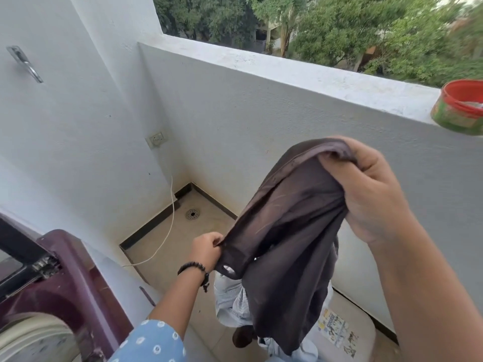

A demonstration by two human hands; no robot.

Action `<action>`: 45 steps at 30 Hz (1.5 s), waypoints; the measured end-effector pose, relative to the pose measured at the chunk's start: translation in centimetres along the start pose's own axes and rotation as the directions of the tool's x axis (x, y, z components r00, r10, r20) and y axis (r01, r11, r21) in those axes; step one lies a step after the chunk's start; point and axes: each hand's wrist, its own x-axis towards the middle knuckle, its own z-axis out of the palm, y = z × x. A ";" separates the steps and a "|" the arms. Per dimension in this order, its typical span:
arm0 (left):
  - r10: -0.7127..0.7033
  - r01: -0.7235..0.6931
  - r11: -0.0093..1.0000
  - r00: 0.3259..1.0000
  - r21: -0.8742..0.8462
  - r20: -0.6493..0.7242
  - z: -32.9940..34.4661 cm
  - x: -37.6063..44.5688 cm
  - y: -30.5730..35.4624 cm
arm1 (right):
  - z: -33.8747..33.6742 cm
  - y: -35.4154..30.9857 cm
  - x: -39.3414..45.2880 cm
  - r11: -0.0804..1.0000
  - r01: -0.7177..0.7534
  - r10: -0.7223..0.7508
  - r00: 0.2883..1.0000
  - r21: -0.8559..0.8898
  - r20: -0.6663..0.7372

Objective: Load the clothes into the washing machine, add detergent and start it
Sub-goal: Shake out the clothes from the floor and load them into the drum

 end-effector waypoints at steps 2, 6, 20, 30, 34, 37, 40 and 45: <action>-0.060 0.061 0.998 0.998 0.007 -0.017 -0.1 0.4 -1.6 | -0.8 0.1 0.3 0.999 0.019 -0.021 0.998 -0.035 -0.060; -0.070 0.072 0.997 0.965 -0.002 -0.254 -2.3 1.7 -2.0 | -2.8 2.1 0.5 0.855 -0.021 0.053 0.997 -0.518 0.048; 0.470 -0.411 0.461 0.865 -0.787 -0.176 -7.2 -5.9 11.9 | -1.9 10.9 0.1 0.566 -0.249 0.540 0.832 -0.786 0.125; 0.248 0.011 0.082 0.968 -0.997 0.031 -6.3 -7.4 9.6 | -0.6 13.6 -1.6 0.793 -0.399 0.578 0.731 -0.460 0.364; 0.177 0.074 0.076 0.980 -0.994 0.086 -6.7 -8.0 9.0 | -0.2 14.2 -1.5 0.857 -0.464 0.513 0.805 -0.225 0.296; 0.056 0.009 0.425 0.998 -0.905 0.036 -7.4 -8.1 8.1 | -0.3 13.9 -0.8 0.870 -0.420 0.476 0.852 -0.257 0.219; 0.058 -0.064 0.795 0.998 -0.603 -0.029 -8.2 -8.0 6.5 | -0.5 13.1 -0.2 0.840 -0.285 0.424 0.876 -0.462 0.231; 0.201 -0.174 0.944 0.977 -0.280 0.072 -8.7 -8.7 6.1 | 1.4 11.4 -0.4 0.752 -0.078 0.388 0.855 -0.654 0.344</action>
